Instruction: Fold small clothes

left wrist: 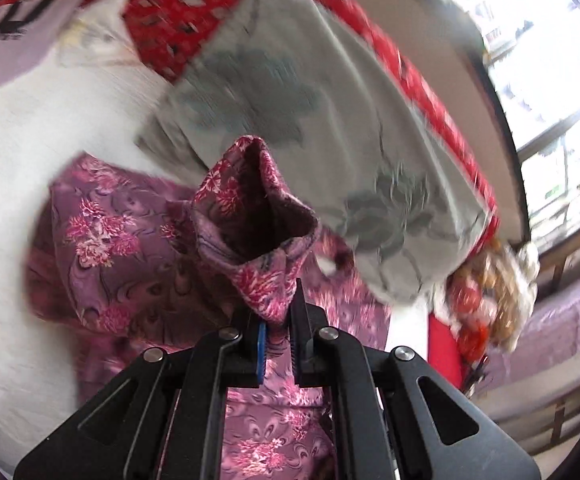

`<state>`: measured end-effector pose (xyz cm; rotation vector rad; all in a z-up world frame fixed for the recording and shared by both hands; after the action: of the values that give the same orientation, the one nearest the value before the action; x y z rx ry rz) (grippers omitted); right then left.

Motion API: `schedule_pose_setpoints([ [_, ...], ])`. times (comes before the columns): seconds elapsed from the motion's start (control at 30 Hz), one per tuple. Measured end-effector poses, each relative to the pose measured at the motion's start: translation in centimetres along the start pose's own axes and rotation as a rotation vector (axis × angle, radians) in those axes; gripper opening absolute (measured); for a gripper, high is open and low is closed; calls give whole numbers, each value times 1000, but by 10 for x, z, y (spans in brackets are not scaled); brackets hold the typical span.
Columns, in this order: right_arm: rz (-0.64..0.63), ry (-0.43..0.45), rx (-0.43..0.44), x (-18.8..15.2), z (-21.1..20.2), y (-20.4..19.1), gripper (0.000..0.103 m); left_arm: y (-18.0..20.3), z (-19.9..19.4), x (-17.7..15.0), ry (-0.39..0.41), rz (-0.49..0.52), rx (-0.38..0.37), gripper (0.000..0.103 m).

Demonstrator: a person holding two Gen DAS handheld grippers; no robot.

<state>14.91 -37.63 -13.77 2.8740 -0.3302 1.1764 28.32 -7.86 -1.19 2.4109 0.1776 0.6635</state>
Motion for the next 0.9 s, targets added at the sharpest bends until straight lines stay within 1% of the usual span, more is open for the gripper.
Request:
schedule_pose_setpoints([
  [0.07,6,4,12,0,0,0,90,10,31,-20,-54,29,35,7],
  [0.17,5,7,15,-1,0,0,90,16,71,-48,-139,44,72,7],
  [0.27,7,10,19,-1,0,0,91,14,99,-71,-201,57,120,7],
  [0.33,6,11,22,-1,-1,-1,91,12,106,-79,-212,64,139,7],
  [0.4,5,11,23,-1,0,-1,92,14,105,-80,-204,74,139,8],
  [0.5,3,9,24,0,1,-2,92,14,91,-80,-228,78,107,19],
  [0.57,4,-1,26,1,1,-2,92,6,68,-81,-228,50,44,27],
  [0.6,4,-12,28,2,1,-2,92,2,59,-79,-221,39,32,30],
  [0.63,2,-27,27,4,1,-2,92,-8,45,-78,-199,21,11,36],
  [0.7,29,-45,20,12,-4,-3,89,-31,25,-72,-142,-19,12,41],
  [0.77,87,-8,101,23,-17,-11,89,-58,15,-67,-119,-56,48,41],
  [0.8,119,20,160,31,-25,-20,91,-68,15,-67,-120,-76,58,41],
  [0.83,136,35,198,37,-30,-29,91,-81,17,-67,-128,-112,77,41],
  [0.87,144,43,247,43,-34,-41,92,-91,20,-69,-141,-149,81,41],
  [0.9,135,29,293,47,-33,-56,91,-98,22,-69,-150,-175,69,41],
])
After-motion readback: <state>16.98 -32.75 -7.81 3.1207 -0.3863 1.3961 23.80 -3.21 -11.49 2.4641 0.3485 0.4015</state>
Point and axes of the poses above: each gripper's, at about its wrist camera, not at the fingertips, and z roughly the way its jaws point, y to its right, x to its top, the point moved 7 cm from there along z, roughly the way its jaws point
